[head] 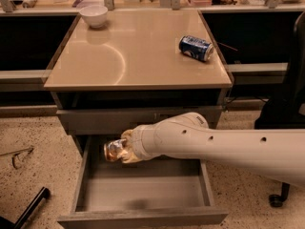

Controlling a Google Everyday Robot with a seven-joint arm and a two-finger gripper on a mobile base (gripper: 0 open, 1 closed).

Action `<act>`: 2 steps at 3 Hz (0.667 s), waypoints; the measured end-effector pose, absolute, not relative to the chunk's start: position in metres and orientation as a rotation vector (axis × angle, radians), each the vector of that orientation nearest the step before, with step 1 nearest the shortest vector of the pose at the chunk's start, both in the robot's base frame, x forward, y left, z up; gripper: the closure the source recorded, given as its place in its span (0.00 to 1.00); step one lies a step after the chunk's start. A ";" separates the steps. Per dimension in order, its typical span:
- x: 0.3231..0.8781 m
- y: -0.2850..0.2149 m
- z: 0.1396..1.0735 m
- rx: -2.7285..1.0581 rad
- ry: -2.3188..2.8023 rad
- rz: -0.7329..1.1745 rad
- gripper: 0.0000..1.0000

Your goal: Pick orange can from middle drawer and place on counter

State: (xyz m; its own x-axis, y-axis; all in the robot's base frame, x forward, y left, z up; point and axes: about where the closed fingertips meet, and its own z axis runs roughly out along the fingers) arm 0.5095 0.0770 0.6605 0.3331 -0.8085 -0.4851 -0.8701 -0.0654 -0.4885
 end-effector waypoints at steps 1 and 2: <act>0.525 0.078 0.708 -1.828 1.403 0.029 1.00; 0.549 0.071 0.785 -1.735 1.317 -0.144 1.00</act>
Offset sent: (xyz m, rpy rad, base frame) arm 0.0703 -0.0151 0.2473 0.0707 -0.5516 -0.1535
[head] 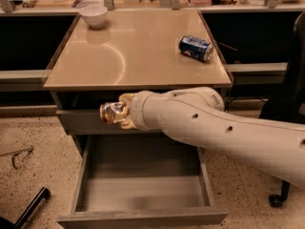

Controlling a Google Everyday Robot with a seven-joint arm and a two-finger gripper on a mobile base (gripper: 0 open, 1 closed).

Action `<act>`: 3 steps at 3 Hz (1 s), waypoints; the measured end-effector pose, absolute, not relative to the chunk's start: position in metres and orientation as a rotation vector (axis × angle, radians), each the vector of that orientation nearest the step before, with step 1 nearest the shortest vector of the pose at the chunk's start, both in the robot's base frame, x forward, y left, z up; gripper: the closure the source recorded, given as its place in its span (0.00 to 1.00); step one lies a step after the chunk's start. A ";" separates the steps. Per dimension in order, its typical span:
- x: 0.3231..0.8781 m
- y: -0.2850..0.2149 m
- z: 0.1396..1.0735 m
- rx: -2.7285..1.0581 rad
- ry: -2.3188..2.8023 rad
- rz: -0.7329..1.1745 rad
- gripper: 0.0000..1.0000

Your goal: Pick orange can from middle drawer and place on counter

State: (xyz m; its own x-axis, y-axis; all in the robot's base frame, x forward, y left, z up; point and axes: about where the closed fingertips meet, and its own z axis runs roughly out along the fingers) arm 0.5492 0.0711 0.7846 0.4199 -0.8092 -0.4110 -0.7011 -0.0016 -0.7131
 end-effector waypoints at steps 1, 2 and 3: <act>0.570 0.053 0.854 -1.642 1.272 -0.299 1.00; 0.570 0.053 0.854 -1.642 1.272 -0.299 1.00; 0.594 0.042 0.881 -1.624 1.258 -0.364 1.00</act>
Offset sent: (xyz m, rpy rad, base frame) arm 0.0167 -0.0110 0.0553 0.0080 -0.1160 -0.0500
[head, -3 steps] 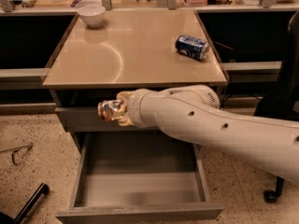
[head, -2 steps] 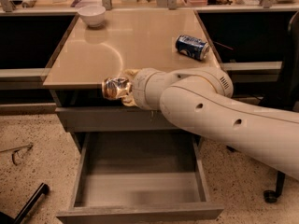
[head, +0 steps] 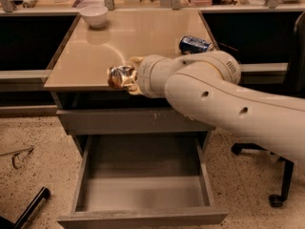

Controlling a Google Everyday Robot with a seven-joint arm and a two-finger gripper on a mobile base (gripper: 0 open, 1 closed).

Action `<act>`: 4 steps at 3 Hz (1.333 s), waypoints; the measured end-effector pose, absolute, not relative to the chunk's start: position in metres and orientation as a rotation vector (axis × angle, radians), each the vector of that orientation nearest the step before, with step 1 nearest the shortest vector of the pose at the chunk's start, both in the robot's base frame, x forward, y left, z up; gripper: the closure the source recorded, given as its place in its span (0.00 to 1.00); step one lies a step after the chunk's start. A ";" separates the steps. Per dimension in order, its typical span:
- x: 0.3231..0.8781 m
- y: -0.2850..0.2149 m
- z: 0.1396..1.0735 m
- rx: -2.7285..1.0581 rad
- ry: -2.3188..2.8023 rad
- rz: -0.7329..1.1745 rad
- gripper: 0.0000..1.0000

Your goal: Pick orange can from middle drawer and place on counter

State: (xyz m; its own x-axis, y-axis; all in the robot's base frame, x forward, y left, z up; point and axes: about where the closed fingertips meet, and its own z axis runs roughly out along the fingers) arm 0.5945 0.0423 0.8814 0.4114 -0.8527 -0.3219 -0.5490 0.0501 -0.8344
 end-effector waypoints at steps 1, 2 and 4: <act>0.638 0.036 0.913 -1.606 1.270 -0.441 1.00; 0.683 0.035 0.919 -1.596 1.340 -0.469 1.00; 0.763 0.047 0.874 -1.640 1.497 -0.361 1.00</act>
Offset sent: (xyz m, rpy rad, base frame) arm 0.1547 0.0006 0.0309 -0.0720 0.0531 -0.1953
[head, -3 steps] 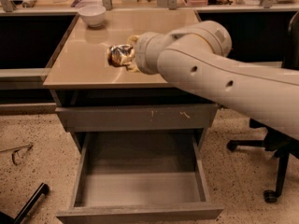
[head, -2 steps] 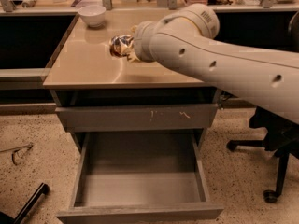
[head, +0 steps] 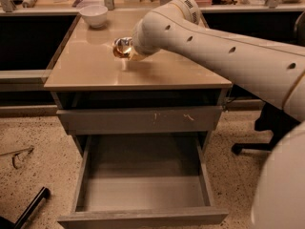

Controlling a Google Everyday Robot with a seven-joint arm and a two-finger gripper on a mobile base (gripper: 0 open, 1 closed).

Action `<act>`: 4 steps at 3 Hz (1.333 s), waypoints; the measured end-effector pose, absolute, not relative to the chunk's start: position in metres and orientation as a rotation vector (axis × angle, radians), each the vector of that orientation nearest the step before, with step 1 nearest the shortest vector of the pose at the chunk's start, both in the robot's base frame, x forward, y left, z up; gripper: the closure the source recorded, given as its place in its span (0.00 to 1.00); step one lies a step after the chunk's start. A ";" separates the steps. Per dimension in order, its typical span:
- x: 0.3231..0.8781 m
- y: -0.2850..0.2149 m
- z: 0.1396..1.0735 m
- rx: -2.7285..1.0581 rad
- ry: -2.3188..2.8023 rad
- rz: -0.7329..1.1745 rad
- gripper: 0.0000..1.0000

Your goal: Pick orange can from middle drawer and place on counter

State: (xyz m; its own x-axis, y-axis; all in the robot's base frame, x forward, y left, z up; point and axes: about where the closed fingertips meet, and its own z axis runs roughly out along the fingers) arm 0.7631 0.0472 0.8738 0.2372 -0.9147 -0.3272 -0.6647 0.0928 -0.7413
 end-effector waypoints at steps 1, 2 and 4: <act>0.776 0.062 0.846 -1.632 1.536 -0.152 1.00; 0.770 0.068 0.830 -1.606 1.532 -0.011 1.00; 0.770 0.068 0.830 -1.606 1.532 -0.010 0.58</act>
Offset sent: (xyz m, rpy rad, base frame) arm -0.0045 0.0159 -0.0737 0.4848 0.2507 0.1661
